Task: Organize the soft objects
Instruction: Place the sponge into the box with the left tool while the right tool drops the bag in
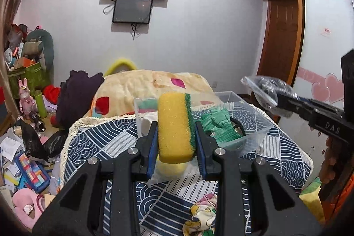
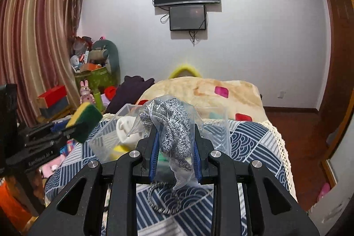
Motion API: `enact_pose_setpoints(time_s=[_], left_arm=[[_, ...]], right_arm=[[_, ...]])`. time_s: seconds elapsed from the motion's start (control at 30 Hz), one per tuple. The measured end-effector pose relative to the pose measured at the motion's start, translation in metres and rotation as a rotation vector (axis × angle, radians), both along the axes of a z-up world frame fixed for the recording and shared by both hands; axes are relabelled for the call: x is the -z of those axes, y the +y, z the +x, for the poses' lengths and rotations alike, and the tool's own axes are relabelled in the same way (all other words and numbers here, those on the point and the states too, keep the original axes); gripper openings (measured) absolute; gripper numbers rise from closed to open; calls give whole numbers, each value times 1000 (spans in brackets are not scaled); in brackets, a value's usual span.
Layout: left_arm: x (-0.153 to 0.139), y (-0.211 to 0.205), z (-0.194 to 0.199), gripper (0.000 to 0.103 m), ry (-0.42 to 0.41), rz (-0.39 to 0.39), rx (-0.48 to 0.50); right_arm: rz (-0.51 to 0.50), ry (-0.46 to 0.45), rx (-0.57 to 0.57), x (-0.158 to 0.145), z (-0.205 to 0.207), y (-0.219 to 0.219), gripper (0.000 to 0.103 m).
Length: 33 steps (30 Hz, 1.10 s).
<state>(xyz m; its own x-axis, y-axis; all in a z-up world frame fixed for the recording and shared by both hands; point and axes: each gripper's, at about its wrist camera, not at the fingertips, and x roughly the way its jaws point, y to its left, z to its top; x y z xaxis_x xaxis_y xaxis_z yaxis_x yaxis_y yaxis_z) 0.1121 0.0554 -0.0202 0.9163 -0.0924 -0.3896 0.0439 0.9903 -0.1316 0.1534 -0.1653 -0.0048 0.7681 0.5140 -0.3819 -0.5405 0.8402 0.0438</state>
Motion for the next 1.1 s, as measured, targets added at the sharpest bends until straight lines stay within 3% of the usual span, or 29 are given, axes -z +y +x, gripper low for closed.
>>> enact_pose_setpoints(time_s=[0.2,0.53,0.97,1.1], left_arm=[[14,-7,27,30,41,27,-11],[36,-13,63,30,93,25,-3],[43,-14,65,33,140,9,2],[41,-15,59,42,138,6,5]], right_arm=[[-25,14,26,5,17,11,24],[-79,113,55,32,44,20,24],[-89,169,67,40,51,14,29],[-80,167,58,37,47,9,37]])
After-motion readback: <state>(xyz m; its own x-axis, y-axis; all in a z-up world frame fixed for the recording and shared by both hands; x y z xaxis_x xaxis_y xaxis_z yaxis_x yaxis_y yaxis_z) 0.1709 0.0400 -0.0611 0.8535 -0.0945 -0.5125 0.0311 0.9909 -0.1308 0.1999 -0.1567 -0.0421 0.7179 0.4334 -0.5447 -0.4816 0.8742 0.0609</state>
